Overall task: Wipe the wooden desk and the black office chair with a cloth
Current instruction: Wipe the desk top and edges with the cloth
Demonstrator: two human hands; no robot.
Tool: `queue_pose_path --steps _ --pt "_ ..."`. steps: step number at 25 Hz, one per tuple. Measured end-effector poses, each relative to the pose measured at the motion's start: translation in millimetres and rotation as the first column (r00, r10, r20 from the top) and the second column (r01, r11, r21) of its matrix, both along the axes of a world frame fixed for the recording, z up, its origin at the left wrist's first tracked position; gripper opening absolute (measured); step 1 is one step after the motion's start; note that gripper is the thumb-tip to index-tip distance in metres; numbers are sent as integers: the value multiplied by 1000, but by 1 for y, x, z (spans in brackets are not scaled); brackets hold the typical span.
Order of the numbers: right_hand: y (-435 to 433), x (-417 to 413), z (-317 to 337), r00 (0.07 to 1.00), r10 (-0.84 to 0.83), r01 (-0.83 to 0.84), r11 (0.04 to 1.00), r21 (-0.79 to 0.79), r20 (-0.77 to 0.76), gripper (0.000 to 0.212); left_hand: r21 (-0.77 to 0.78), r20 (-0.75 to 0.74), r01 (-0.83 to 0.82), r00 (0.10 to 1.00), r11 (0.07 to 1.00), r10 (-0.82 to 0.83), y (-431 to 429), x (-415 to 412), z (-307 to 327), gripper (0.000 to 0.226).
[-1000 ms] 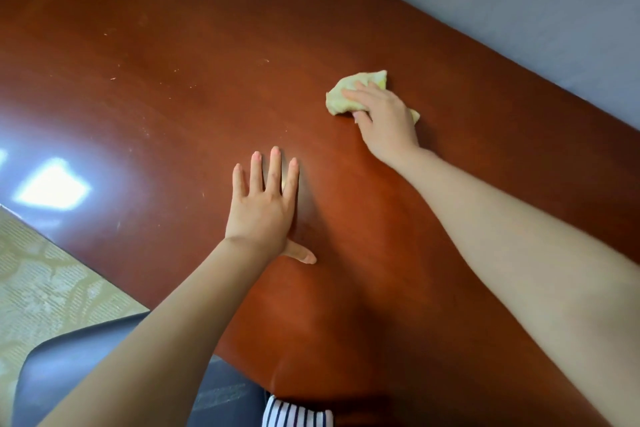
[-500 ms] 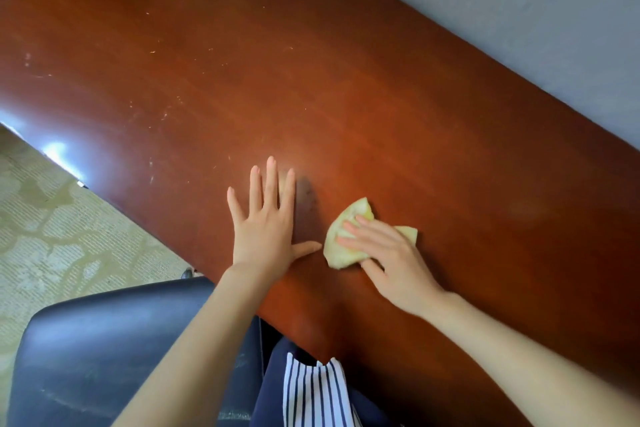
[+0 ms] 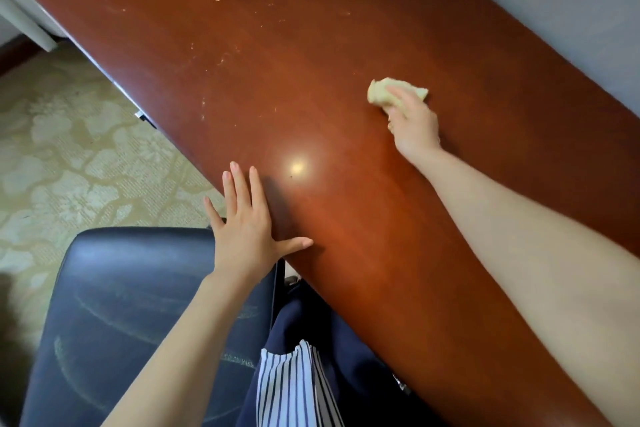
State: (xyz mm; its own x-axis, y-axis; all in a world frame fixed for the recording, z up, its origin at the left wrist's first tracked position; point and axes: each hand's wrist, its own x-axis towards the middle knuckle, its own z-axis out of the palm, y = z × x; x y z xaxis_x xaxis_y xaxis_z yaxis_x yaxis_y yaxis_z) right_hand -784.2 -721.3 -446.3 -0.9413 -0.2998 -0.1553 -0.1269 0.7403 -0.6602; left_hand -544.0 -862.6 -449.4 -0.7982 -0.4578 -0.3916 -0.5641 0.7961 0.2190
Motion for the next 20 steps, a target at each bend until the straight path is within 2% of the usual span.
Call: queue_pose_path --steps 2,4,7,11,13,16,20 --pt "-22 -9 -1 981 -186 188 982 -26 53 40 16 30 -14 999 1000 14 2 6 1 141" --pt "-35 0 -5 979 -198 197 980 25 57 41 21 56 -26 998 999 25 5 10 2 142" --pt "-35 36 -8 999 33 -32 998 55 -25 41 21 57 -32 998 999 31 7 13 2 142" --pt "-9 94 -10 934 348 -348 937 17 -86 42 34 34 -27 999 999 26 8 18 2 141" --pt "14 120 -10 858 509 -509 860 21 -68 43 17 33 -27 999 999 26 9 26 2 141" --pt "54 146 -9 683 730 -729 683 44 -17 50 30 23 -44 999 999 43 12 37 -1 143" --pt "77 144 -1 438 899 -896 437 78 -6 56 70 9 -58 998 996 57 15 47 -5 144"
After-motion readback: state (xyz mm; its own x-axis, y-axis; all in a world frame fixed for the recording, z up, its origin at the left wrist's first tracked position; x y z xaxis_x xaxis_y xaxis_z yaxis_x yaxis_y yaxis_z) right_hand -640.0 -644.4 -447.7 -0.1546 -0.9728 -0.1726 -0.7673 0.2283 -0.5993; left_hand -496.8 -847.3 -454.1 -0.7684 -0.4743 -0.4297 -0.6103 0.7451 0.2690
